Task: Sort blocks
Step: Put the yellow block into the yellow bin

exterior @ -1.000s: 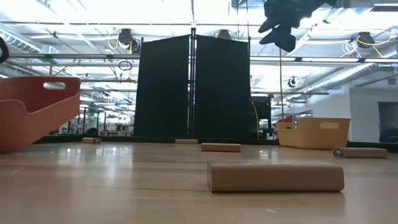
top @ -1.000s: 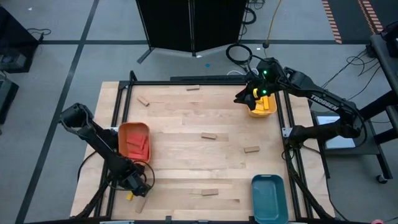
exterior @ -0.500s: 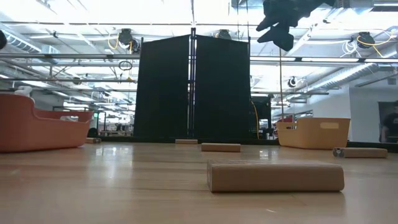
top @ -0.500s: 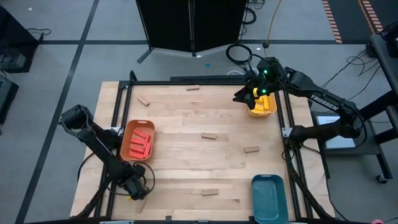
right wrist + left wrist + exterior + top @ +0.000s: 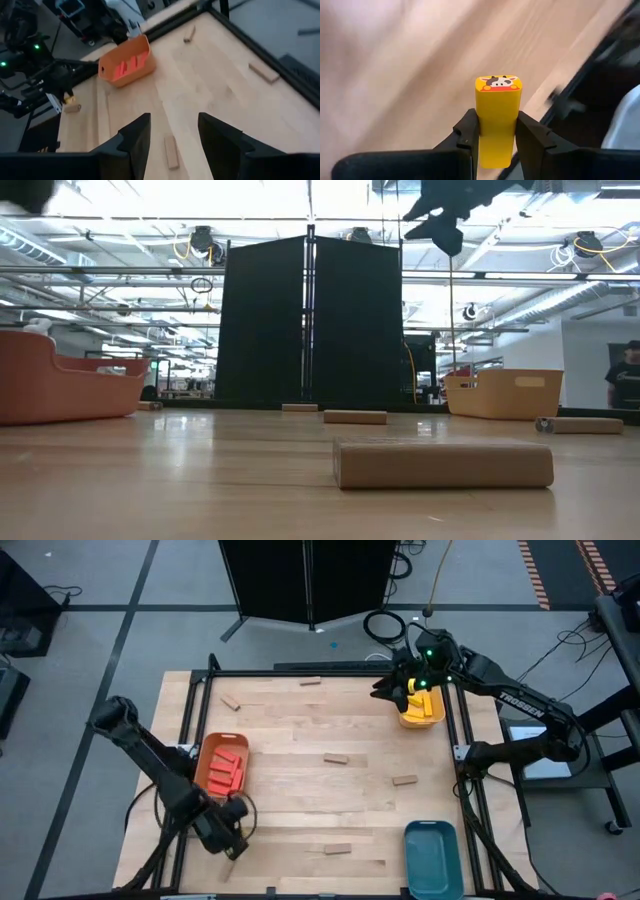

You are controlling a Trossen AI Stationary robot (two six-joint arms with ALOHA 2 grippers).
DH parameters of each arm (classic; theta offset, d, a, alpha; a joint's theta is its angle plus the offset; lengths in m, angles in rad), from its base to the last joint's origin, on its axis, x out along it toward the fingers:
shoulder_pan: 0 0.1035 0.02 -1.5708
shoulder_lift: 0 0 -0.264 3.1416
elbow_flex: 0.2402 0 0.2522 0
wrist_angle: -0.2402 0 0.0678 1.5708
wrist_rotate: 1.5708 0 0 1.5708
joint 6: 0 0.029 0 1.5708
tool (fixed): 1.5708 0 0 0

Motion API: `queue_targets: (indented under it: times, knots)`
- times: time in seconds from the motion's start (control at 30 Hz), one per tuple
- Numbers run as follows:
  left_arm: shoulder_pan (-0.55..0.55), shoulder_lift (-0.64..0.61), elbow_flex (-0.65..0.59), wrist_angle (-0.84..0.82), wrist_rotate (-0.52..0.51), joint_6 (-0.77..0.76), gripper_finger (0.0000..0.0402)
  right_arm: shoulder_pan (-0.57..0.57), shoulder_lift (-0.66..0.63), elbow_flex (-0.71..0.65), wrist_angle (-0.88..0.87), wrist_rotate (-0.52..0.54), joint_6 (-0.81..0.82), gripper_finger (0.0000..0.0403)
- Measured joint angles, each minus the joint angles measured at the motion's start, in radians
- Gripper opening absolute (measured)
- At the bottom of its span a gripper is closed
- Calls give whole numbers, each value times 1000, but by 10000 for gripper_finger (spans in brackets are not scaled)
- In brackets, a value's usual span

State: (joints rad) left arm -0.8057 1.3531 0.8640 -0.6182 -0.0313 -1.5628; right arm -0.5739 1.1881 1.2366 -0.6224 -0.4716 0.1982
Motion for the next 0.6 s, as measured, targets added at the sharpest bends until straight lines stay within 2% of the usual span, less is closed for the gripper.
queue_targets:
  times: [0.1, 0.27, 0.37, 0.47, 0.6]
  knots:
    - [59, -80, 2, -1, -135, 105, 82, 0, 3, 0, 76, 0, 1, 157]
    - [204, -191, 2, 26, -394, 345, 82, 42, 32, 0, 189, -12, 115, 157]
    - [311, -237, 2, 117, -497, 538, 82, 100, 57, 0, 246, -81, 125, 157]
    - [421, -259, 3, 295, -505, 779, 82, 178, 87, 0, 305, -106, 120, 159]
    - [539, -260, 3, 564, -416, 1055, 82, 280, 124, 0, 401, -111, 108, 174]
